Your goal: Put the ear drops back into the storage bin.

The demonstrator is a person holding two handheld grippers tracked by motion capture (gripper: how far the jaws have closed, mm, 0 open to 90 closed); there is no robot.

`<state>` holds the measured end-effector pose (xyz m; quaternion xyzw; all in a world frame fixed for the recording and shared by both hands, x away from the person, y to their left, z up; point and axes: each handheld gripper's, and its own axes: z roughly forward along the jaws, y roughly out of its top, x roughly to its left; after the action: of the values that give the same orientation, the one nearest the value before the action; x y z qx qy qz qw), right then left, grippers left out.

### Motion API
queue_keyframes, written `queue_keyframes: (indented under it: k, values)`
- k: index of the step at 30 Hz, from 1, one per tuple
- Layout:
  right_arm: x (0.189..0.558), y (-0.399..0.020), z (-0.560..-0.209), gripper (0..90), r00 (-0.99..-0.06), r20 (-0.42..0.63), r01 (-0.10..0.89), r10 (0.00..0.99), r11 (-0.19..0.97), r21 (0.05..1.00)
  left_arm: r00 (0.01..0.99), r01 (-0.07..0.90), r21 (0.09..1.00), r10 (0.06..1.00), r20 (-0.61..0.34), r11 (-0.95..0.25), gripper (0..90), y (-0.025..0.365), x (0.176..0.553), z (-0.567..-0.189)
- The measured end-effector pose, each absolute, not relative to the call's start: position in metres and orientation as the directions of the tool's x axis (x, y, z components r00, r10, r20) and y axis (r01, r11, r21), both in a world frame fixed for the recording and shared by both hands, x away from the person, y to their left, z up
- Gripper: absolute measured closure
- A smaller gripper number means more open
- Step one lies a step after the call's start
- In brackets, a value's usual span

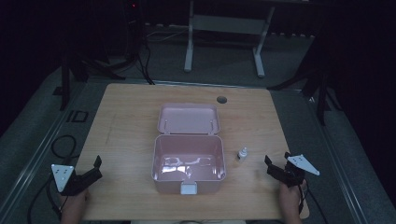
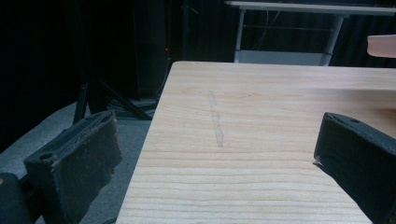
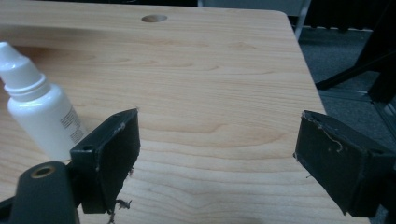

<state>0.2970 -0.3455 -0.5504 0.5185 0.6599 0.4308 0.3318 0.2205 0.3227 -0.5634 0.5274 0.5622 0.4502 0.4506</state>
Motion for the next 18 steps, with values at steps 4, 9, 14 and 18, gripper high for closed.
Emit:
queue_keyframes:
  k: [4,9,14,18]
  values:
    - [0.299,-0.343,-0.552,13.5,-0.27,-0.023,0.404,0.962,0.135,0.905,-0.037,0.187,0.982,0.999,-0.032,0.038,0.5,0.323,0.22,-0.563]
    - [0.301,-0.342,-0.553,13.5,-0.29,-0.037,0.416,0.956,0.16,0.895,-0.037,0.187,0.982,0.999,-0.034,0.04,0.5,0.323,0.22,-0.563]
    - [0.305,-0.342,-0.55,13.5,-0.327,-0.032,0.449,0.944,0.185,0.874,-0.039,0.187,0.981,0.999,-0.036,0.043,0.5,0.323,0.221,-0.563]
    - [0.308,-0.344,-0.547,13.5,-0.356,0.01,0.516,0.934,0.188,0.836,-0.042,0.187,0.982,0.999,-0.034,0.041,0.5,0.323,0.221,-0.563]
